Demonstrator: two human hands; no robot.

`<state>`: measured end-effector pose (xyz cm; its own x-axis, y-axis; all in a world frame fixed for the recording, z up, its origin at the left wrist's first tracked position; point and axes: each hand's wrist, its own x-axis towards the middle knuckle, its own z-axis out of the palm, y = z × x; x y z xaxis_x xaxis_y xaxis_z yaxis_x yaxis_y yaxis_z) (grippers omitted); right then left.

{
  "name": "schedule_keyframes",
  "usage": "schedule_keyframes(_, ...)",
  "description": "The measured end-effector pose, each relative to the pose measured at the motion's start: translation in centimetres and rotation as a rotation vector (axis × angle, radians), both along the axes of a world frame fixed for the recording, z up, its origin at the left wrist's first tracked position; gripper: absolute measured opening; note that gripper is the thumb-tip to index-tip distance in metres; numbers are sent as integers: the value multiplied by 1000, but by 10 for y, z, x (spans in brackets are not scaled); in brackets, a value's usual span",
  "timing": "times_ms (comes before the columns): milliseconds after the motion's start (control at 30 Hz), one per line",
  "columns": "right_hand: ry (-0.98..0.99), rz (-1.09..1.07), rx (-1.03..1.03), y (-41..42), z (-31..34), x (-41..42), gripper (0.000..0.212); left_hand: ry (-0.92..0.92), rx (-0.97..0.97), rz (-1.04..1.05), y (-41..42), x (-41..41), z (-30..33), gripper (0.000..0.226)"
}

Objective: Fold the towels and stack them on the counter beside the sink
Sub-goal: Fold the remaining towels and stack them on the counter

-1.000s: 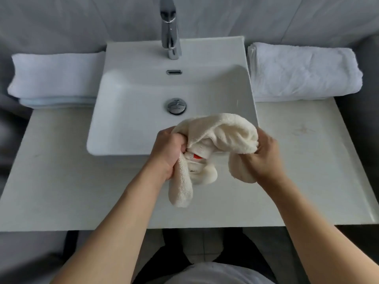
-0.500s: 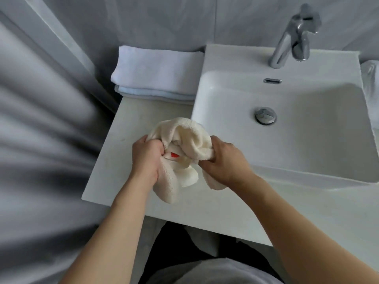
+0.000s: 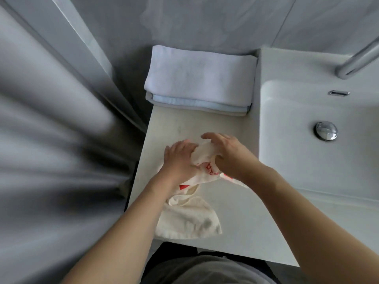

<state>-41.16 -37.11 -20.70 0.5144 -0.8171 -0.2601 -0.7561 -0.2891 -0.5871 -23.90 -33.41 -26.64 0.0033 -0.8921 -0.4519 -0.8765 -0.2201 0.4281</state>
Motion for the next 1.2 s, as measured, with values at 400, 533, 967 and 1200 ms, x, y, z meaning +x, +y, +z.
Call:
schedule_keyframes(400, -95, -379, -161, -43, -13, 18, 32, 8, 133, 442, -3, 83, -3, 42)
schedule_keyframes(533, -194, -297, -127, -59, 9, 33, 25, 278, -53, 160, -34, 64, 10, 61)
schedule_keyframes(967, 400, -462, 867, -33, -44, 43, 62, -285, -239, 108, -72, 79, -13, 59)
schedule_keyframes(1200, -85, -839, 808, 4, -89, 60, 9, -146, -154, -363, -125, 29, -30, 47)
